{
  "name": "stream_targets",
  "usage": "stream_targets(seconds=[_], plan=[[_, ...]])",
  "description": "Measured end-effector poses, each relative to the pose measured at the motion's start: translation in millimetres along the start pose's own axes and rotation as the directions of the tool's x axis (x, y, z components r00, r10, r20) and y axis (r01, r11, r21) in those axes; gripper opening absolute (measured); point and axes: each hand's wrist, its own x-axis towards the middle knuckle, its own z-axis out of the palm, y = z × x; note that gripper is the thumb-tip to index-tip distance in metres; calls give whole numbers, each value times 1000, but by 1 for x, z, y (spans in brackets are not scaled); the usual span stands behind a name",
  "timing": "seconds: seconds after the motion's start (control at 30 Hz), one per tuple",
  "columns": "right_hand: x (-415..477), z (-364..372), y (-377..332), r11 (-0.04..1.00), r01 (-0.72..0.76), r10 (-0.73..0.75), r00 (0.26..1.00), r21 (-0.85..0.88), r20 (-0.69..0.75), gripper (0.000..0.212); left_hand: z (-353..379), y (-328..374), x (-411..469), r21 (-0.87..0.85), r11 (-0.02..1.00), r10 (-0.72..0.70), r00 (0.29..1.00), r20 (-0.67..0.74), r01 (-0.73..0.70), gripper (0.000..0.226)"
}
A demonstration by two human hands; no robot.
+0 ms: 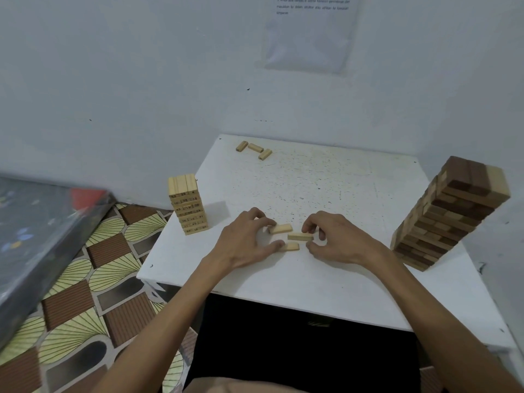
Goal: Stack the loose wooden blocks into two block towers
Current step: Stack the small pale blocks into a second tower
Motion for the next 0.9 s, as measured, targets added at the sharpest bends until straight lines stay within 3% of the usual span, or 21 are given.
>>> stream_targets(seconds=[0.2, 0.33, 0.57, 0.77, 0.9], plan=[[1, -3, -3, 1000, -4, 3, 1000, -14, -16, 10, 0, 0, -3, 23, 998, 56, 997, 49, -58, 73], [0, -5, -8, 999, -54, 54, 997, 1, -48, 10, 0, 1, -3, -27, 994, 106, 994, 23, -105, 59], [-3, -4, -9, 998, -66, 66, 996, 2, -56, 11, 8, -3, -3, -113, 984, 133, 989, -57, -139, 15], [-4, -10, -1, 985, -102, 104, 995, 142, -4, 26, 5, -2, -1, -138, 989, 34, 993, -112, -49, 22], [-1, -7, -7, 992, -89, 88, 996, 88, 12, 17, 9, -4, 3, -149, 988, 11, 993, -118, -29, 14]])
